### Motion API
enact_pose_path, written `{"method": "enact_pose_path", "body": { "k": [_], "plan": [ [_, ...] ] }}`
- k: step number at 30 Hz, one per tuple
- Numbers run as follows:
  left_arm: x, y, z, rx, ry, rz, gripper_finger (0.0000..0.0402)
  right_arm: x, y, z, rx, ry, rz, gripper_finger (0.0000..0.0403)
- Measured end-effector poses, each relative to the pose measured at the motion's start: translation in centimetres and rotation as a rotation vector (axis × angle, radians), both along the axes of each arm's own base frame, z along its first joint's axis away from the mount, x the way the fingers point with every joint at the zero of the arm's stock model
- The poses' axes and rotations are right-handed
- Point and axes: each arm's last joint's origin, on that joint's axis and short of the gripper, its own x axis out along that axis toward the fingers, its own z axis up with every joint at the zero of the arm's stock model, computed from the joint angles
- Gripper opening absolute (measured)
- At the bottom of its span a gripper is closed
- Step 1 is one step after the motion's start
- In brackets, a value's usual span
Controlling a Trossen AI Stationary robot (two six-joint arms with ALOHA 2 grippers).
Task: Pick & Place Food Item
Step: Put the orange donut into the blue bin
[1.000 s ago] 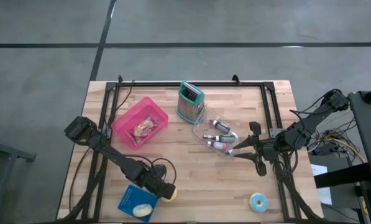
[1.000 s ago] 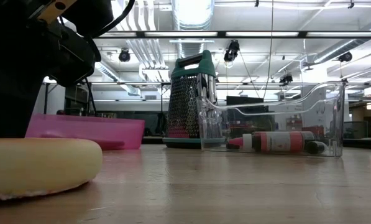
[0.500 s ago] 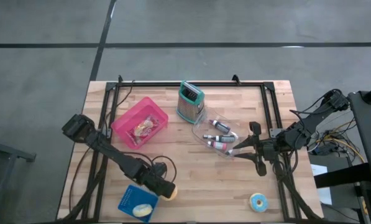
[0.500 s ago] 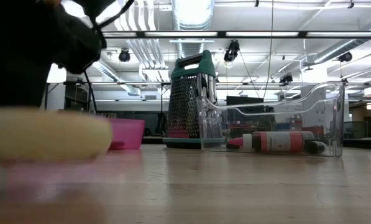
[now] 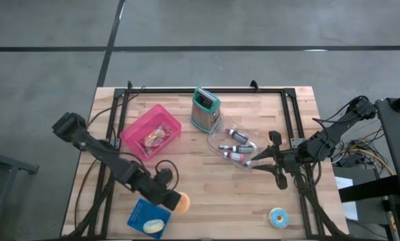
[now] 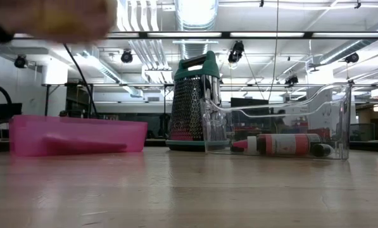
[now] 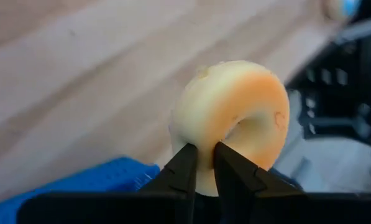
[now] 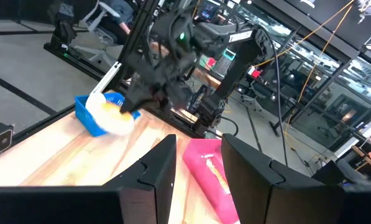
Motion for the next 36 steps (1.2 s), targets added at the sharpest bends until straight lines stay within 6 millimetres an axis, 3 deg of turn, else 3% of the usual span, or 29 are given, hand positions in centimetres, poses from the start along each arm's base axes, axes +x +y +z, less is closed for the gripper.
{"method": "enact_pose_path", "body": {
  "k": [7, 12, 23, 36],
  "plan": [
    [-2.0, -1.5, 3.8, -0.066, -0.133, -0.085, 0.0055, 0.0, 0.0, 0.0, 0.000, 0.000, 0.001, 0.0123],
    [-4.0, -2.7, 4.9, -0.031, -0.202, -0.086, 0.0055, 0.0, 0.0, 0.0, -0.001, 0.001, 0.000, 0.0123],
    [-7.9, -5.0, 4.1, -0.031, -0.114, 0.024, 0.0055, 0.0, 0.0, 0.0, 0.000, 0.000, 0.000, 0.0123],
    [-10.2, -5.4, 3.4, -0.018, -0.030, 0.130, 0.0055, 0.0, 0.0, 0.0, 0.000, 0.000, 0.000, 0.0123]
  ]
}}
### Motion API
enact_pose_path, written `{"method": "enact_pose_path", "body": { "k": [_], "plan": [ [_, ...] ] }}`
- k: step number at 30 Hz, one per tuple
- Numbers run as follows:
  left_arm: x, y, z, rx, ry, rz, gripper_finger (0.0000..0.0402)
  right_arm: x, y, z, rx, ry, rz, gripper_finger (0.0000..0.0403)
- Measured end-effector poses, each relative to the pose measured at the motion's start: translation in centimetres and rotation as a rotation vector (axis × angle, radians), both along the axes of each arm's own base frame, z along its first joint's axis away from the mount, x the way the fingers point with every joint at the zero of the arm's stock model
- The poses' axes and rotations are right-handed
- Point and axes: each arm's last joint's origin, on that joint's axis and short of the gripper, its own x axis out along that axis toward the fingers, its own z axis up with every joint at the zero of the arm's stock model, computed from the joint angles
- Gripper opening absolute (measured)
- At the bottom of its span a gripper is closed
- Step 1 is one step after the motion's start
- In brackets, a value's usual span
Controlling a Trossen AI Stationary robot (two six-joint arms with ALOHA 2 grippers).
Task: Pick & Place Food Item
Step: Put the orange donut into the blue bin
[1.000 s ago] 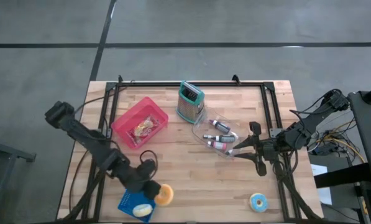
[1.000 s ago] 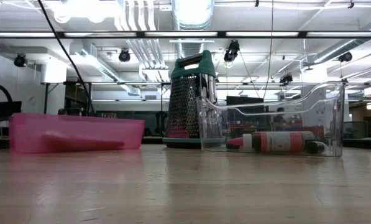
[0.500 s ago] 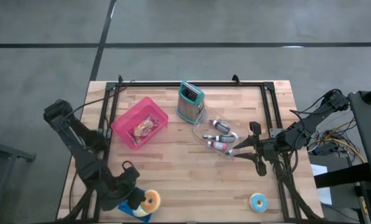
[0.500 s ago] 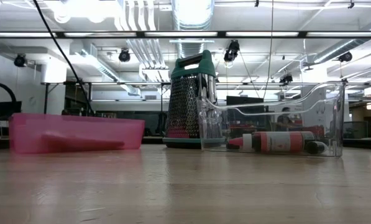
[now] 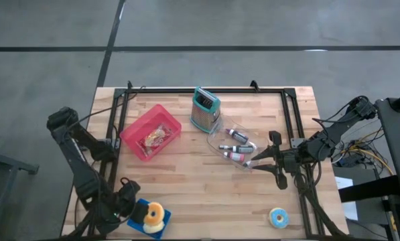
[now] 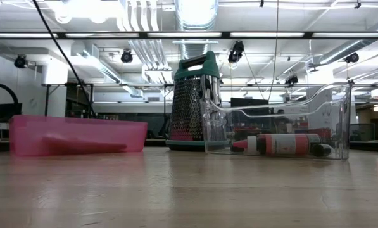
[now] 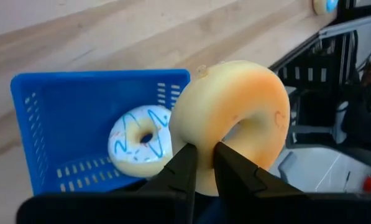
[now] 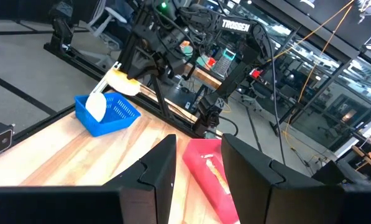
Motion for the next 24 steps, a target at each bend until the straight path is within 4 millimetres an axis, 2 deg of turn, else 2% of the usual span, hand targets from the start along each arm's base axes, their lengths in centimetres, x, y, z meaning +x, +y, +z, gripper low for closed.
{"method": "enact_pose_path", "body": {
  "k": [5, 14, 24],
  "plan": [
    [-0.2, 0.2, -0.9, 0.014, 0.024, 0.012, 0.0055, 0.0, 0.0, 0.0, 0.000, 0.000, 0.000, 0.0123],
    [-0.2, -0.5, -3.5, -0.018, 0.187, 0.021, 0.0055, 0.0, 0.0, 0.0, 0.000, 0.000, 0.000, 0.0123],
    [-0.4, -0.4, -5.2, 0.037, 0.227, 0.014, 0.0055, 0.0, 0.0, 0.0, 0.000, 0.000, 0.001, 0.0123]
  ]
}}
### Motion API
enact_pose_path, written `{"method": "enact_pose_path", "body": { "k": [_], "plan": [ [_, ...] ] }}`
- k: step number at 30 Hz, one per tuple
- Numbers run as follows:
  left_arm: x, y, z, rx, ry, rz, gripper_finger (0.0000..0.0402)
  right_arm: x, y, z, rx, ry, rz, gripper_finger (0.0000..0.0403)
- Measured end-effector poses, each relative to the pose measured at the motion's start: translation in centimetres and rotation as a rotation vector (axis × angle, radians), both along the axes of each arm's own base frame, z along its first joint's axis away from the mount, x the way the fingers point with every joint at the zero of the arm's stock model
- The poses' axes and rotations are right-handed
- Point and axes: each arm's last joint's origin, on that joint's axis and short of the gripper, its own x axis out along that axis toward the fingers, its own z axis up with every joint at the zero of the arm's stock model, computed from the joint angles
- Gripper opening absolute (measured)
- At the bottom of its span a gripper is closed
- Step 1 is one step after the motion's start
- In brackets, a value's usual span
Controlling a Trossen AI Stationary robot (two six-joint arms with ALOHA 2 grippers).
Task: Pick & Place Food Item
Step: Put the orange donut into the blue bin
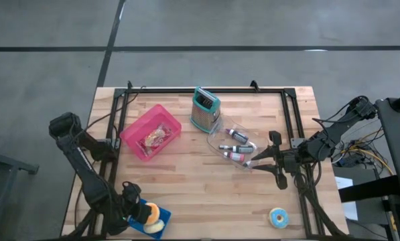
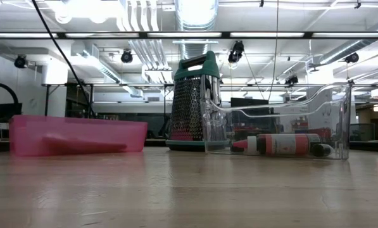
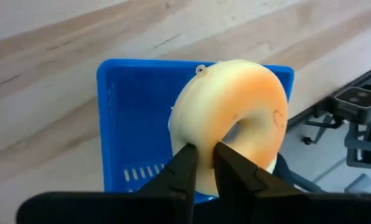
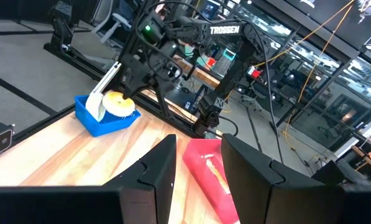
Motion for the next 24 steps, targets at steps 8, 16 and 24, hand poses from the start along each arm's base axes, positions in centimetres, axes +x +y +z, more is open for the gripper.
{"method": "enact_pose_path", "body": {
  "k": [8, 16, 24],
  "plan": [
    [-0.3, 0.5, -1.3, 0.027, 0.018, -0.004, 0.0055, 0.0, 0.0, 0.0, 0.000, 0.000, 0.000, 0.0123],
    [-0.5, 0.7, -2.5, 0.009, 0.023, -0.005, 0.0055, 0.0, 0.0, 0.0, 0.000, 0.000, 0.000, 0.0123],
    [-0.8, 1.2, -4.0, -0.005, 0.019, -0.002, 0.0055, 0.0, 0.0, 0.0, 0.000, 0.000, 0.000, 0.0123]
  ]
}}
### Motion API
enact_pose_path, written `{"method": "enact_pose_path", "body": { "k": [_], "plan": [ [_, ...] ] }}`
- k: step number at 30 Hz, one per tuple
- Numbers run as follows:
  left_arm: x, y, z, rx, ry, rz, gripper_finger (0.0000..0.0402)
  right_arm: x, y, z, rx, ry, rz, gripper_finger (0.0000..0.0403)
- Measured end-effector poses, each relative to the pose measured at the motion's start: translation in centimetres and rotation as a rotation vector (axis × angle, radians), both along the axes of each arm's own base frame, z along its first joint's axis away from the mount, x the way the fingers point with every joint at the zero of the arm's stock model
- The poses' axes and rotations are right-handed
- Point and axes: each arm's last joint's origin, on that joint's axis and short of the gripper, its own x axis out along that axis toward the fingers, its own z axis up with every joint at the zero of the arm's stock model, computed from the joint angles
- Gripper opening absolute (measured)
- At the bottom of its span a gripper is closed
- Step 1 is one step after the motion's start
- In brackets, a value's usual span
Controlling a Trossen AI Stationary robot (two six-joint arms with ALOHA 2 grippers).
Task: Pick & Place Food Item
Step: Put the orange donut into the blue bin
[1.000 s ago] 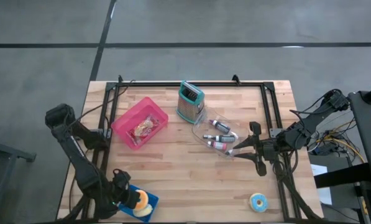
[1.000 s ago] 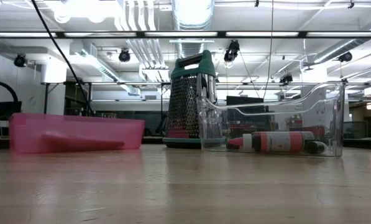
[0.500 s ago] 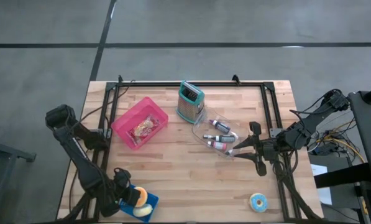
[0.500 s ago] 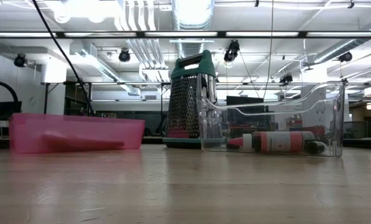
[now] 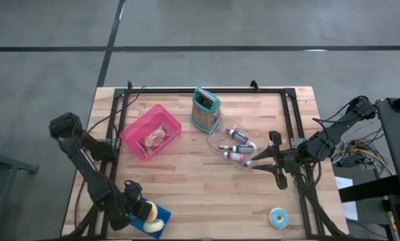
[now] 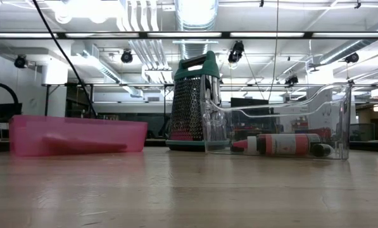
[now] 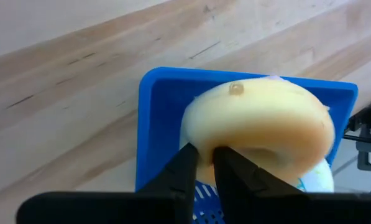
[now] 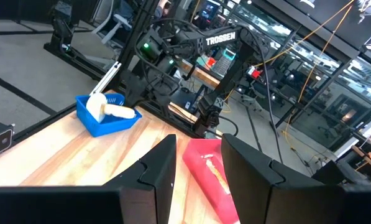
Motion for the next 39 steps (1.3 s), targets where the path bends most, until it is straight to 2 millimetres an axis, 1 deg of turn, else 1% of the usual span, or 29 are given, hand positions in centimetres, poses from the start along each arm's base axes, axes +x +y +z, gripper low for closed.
{"method": "enact_pose_path", "body": {
  "k": [7, 24, 28, 35, 39],
  "plan": [
    [-0.2, 0.2, -1.2, -0.051, -0.009, -0.003, 0.0055, 0.0, 0.0, 0.0, 0.000, 0.000, 0.000, 0.0123],
    [-0.2, 0.2, -1.3, -0.063, -0.005, 0.012, 0.0059, 0.0, 0.0, 0.0, 0.000, 0.000, 0.000, 0.0123],
    [-0.2, 0.2, -1.3, -0.065, -0.005, 0.016, 0.0083, 0.0, 0.0, 0.0, 0.000, 0.000, 0.000, 0.0123],
    [-0.1, 0.1, -1.3, -0.070, -0.008, 0.016, 0.0149, 0.0, 0.0, 0.0, 0.000, 0.000, 0.000, 0.0123],
    [-0.1, 0.1, -1.3, -0.072, -0.009, 0.016, 0.0168, 0.0, 0.0, 0.0, 0.000, 0.000, 0.000, 0.0123]
  ]
}}
